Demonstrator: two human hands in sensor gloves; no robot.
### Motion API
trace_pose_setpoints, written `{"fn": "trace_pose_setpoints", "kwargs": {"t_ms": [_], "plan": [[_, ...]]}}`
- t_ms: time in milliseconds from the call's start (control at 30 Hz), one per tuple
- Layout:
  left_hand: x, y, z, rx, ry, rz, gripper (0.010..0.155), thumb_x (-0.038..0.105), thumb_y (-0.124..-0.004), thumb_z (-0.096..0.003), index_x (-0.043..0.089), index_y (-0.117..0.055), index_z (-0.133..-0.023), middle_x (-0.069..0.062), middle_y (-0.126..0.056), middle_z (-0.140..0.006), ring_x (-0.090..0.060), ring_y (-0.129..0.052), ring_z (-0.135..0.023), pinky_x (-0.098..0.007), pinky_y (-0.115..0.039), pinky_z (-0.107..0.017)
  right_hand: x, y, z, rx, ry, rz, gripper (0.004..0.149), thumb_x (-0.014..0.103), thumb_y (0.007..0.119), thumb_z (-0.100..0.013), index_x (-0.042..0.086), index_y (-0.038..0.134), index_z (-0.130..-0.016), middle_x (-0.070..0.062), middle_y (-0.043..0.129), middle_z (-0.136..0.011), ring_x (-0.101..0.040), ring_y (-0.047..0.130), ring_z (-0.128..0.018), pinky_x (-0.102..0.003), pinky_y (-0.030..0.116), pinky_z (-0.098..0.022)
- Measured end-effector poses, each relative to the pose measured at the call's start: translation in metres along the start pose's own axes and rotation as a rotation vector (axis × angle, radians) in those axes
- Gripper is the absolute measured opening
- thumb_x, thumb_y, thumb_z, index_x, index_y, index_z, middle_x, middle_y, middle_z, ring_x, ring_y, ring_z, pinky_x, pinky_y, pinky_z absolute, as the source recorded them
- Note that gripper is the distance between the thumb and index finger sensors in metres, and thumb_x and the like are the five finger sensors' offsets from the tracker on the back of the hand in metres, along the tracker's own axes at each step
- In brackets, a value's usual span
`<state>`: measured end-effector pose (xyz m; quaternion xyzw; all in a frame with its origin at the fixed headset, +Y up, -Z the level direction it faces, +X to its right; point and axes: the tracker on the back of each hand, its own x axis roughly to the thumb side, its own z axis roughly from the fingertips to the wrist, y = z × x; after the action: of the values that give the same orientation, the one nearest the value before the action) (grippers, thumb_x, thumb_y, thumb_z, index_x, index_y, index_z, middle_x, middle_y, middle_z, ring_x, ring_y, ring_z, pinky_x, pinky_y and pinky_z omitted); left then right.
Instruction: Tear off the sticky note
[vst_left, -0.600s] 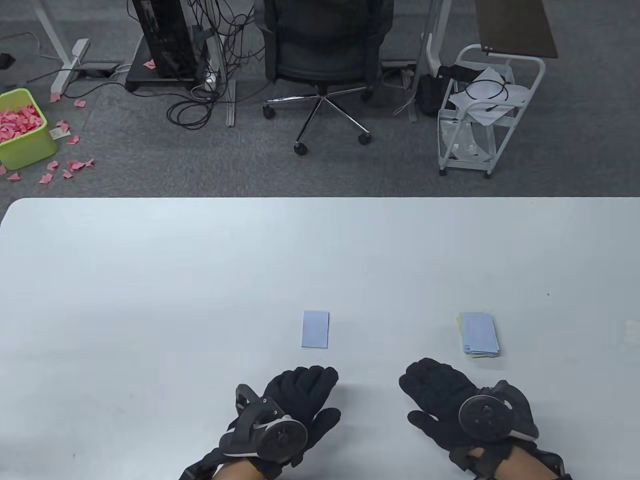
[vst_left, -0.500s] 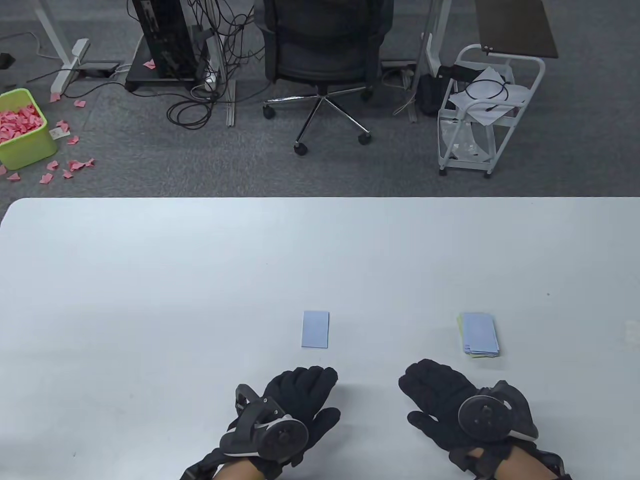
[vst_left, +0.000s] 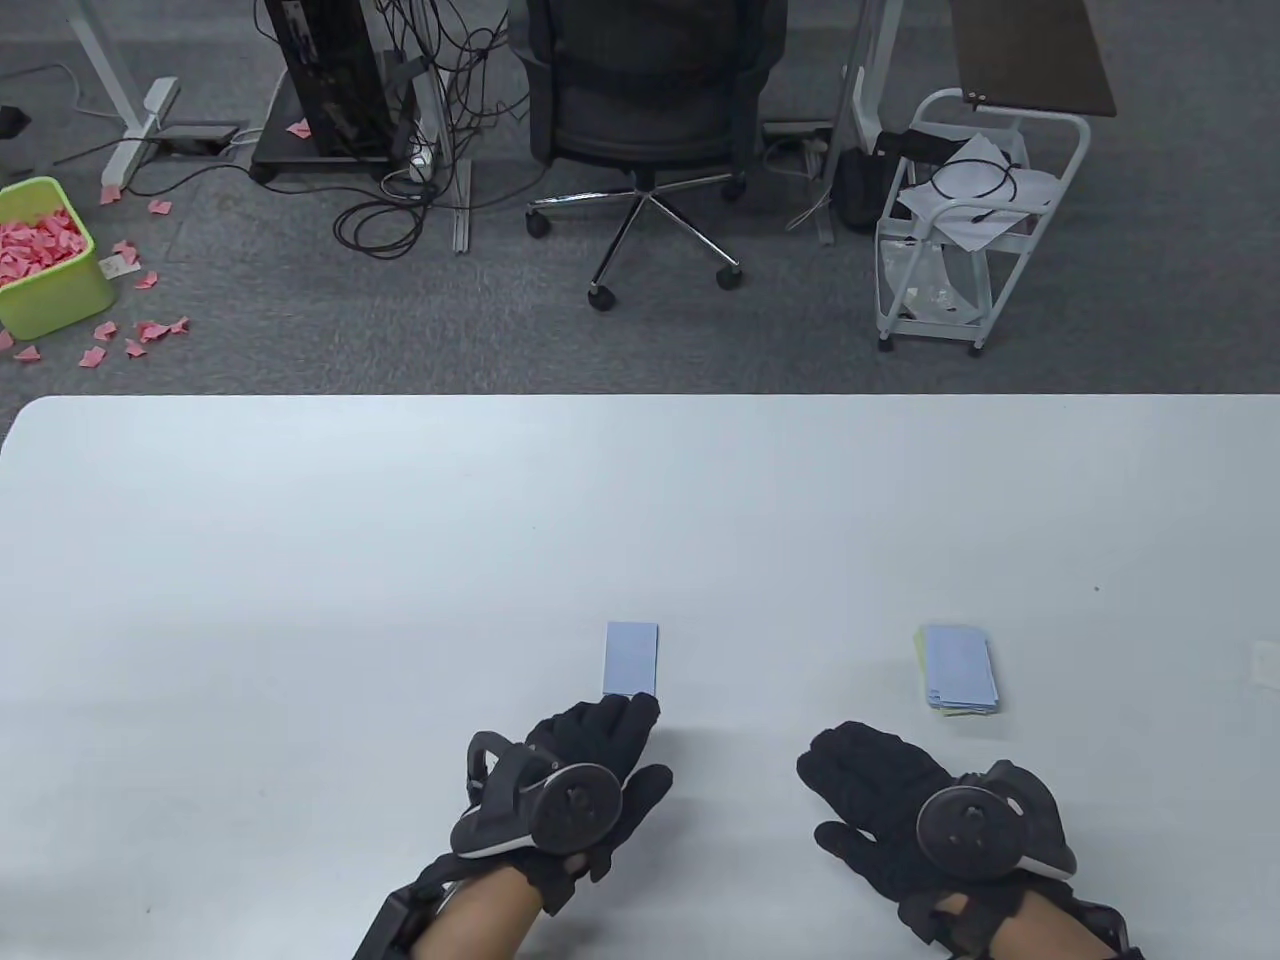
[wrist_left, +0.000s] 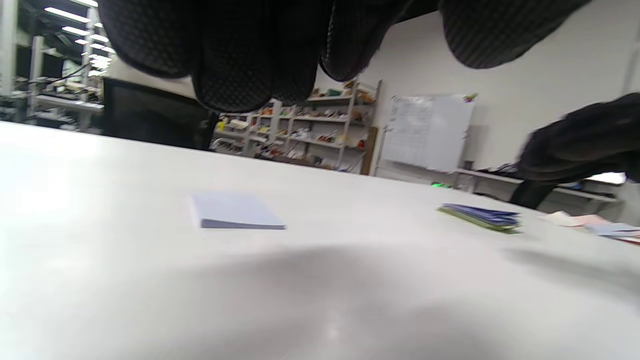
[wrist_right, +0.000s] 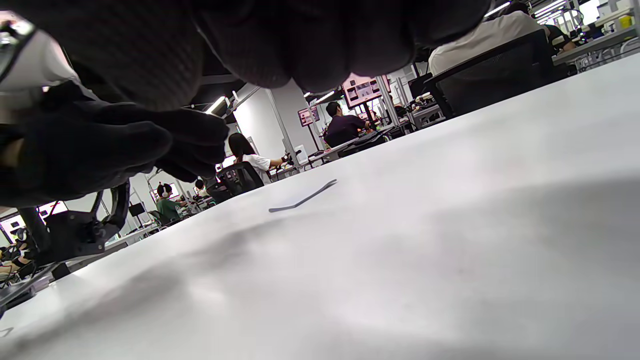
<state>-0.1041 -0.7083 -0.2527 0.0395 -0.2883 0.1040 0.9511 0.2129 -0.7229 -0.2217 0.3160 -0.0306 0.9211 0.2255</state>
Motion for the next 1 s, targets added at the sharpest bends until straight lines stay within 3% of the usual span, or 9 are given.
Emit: {"fn": "trace_pose_setpoints", "kwargs": {"t_ms": [233, 467, 667, 767, 867, 1000], "plan": [[-0.021, -0.009, -0.037, -0.089, 0.232, -0.018, 0.077, 0.055, -0.077, -0.0586, 0.003, -0.061, -0.114, -0.029, -0.066, -0.108, -0.05, -0.081, -0.083, -0.059, -0.073, -0.058, 0.001, -0.002, 0.001, -0.005, -0.006, -0.015, 0.06, 0.05, 0.081, -0.044, 0.022, 0.066, -0.094, -0.005, 0.064, -0.102, -0.037, 0.065, -0.095, -0.053, 0.058, -0.069], [-0.044, -0.02, -0.084, -0.197, 0.511, -0.025, 0.082, 0.058, -0.078, -0.0577, -0.003, -0.064, -0.111, -0.028, -0.073, -0.102, -0.047, -0.087, -0.076, -0.056, -0.077, -0.054, 0.0, -0.004, 0.002, -0.006, 0.002, -0.028, 0.059, 0.05, 0.081, -0.044, 0.022, 0.066, -0.094, -0.005, 0.065, -0.101, -0.037, 0.066, -0.095, -0.053, 0.058, -0.069], [-0.05, -0.045, -0.119, -0.408, 0.712, -0.114, 0.088, 0.063, -0.079, -0.0563, -0.008, -0.065, -0.108, -0.03, -0.074, -0.098, -0.047, -0.087, -0.072, -0.057, -0.076, -0.052, -0.005, -0.002, 0.001, 0.006, 0.02, -0.047, 0.058, 0.05, 0.081, -0.044, 0.022, 0.067, -0.094, -0.005, 0.065, -0.101, -0.037, 0.066, -0.095, -0.053, 0.058, -0.069], [-0.047, -0.048, -0.13, -0.426, 0.737, -0.157, 0.089, 0.061, -0.082, -0.0538, -0.008, -0.065, -0.108, -0.03, -0.076, -0.096, -0.047, -0.086, -0.073, -0.058, -0.075, -0.053, -0.006, 0.0, 0.001, 0.016, 0.027, -0.056, 0.058, 0.05, 0.08, -0.045, 0.022, 0.066, -0.094, -0.005, 0.065, -0.101, -0.037, 0.065, -0.095, -0.053, 0.058, -0.069], [-0.048, -0.047, -0.133, -0.368, 0.757, -0.061, 0.083, 0.05, -0.092, -0.0498, -0.007, -0.07, -0.106, -0.028, -0.079, -0.094, -0.047, -0.088, -0.071, -0.059, -0.076, -0.052, -0.007, 0.003, 0.0, 0.031, 0.03, -0.064, 0.058, 0.049, 0.08, -0.045, 0.022, 0.067, -0.094, -0.005, 0.065, -0.101, -0.037, 0.065, -0.095, -0.053, 0.058, -0.069], [-0.051, -0.045, -0.133, -0.363, 0.779, -0.029, 0.083, 0.047, -0.099, -0.0428, -0.004, -0.073, -0.103, -0.022, -0.085, -0.089, -0.036, -0.095, -0.065, -0.054, -0.082, -0.049, -0.008, 0.006, -0.001, 0.044, 0.03, -0.068, 0.058, 0.049, 0.08, -0.045, 0.022, 0.066, -0.094, -0.005, 0.065, -0.101, -0.037, 0.065, -0.095, -0.053, 0.058, -0.068]]}}
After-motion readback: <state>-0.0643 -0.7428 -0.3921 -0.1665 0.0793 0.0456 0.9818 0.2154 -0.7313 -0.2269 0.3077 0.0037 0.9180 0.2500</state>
